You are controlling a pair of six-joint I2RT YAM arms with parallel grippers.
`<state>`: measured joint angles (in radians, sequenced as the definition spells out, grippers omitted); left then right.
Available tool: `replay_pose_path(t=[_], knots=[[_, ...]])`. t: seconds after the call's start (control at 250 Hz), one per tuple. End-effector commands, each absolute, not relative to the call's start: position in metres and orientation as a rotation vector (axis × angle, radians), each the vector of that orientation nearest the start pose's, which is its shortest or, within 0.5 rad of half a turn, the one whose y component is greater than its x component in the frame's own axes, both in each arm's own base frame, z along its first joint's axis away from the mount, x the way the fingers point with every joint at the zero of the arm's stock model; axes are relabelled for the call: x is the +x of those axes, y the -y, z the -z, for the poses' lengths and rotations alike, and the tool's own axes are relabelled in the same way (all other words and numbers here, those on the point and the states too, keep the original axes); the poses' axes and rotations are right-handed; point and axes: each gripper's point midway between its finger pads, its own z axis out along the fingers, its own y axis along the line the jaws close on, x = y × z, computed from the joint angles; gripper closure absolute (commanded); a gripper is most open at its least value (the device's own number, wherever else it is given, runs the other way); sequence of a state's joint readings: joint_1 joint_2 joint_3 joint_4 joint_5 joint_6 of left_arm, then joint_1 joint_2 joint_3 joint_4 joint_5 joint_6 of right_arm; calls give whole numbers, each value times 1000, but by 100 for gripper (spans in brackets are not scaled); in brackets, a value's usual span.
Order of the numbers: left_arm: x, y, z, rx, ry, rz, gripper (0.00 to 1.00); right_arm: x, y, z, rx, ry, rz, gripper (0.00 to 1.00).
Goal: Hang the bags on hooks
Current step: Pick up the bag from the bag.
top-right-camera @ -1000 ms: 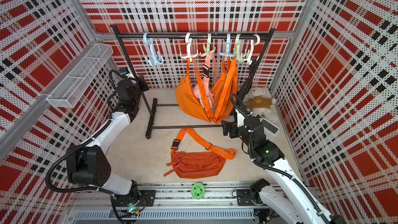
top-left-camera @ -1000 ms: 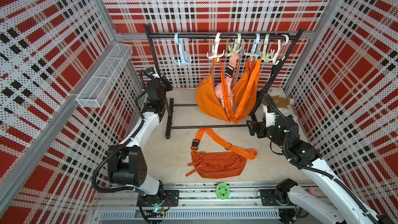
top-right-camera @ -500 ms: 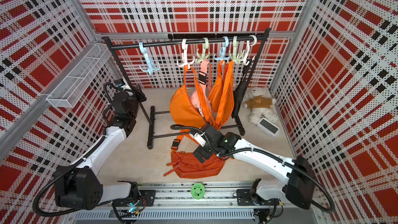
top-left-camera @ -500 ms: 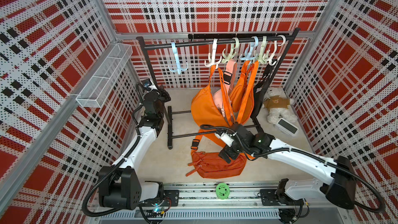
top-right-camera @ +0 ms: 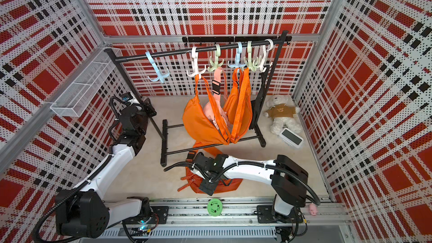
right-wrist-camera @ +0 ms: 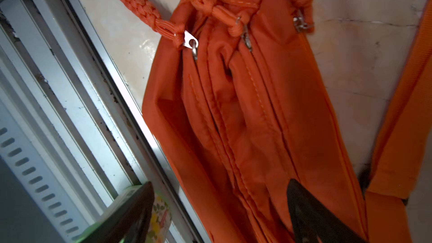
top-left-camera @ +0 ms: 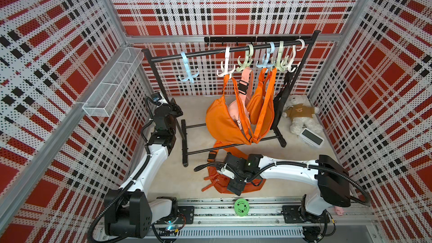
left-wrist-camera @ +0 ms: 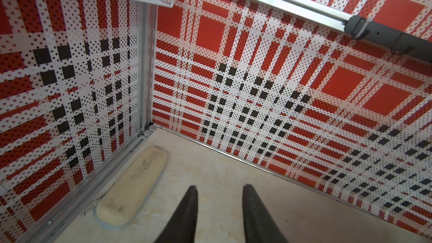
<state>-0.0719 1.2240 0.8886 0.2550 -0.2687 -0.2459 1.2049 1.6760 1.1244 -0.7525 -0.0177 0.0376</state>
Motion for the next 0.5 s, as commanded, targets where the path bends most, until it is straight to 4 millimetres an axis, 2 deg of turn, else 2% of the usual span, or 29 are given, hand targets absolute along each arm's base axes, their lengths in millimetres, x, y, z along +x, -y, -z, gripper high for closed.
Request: replay_pose_path(t=[0.0, 0.176, 0.264, 0.272, 0.288, 0.324, 0.496], knots=[[416, -14, -297, -240, -1712, -82, 53, 121, -348, -56, -1607, -2432, -297, 11], [412, -19, -296, -295, -1724, -71, 21, 127, -350, -45, -1597, -2445, -220, 15], [405, -20, -298, -313, -1726, -77, 13, 129, -353, -43, -1578, -2438, -227, 19], [404, -20, -298, -315, -1725, -78, 12, 129, -353, -43, -1576, -2437, -229, 20], [403, -20, -299, -319, -1723, -80, 4, 129, -353, -43, -1575, -2438, -229, 22], [398, -21, -302, -325, -1713, -82, 0, 129, -353, -41, -1573, -2441, -227, 27], [379, -21, -322, -341, -1676, -50, 1, 132, -347, -37, -1544, -2439, -195, 65]])
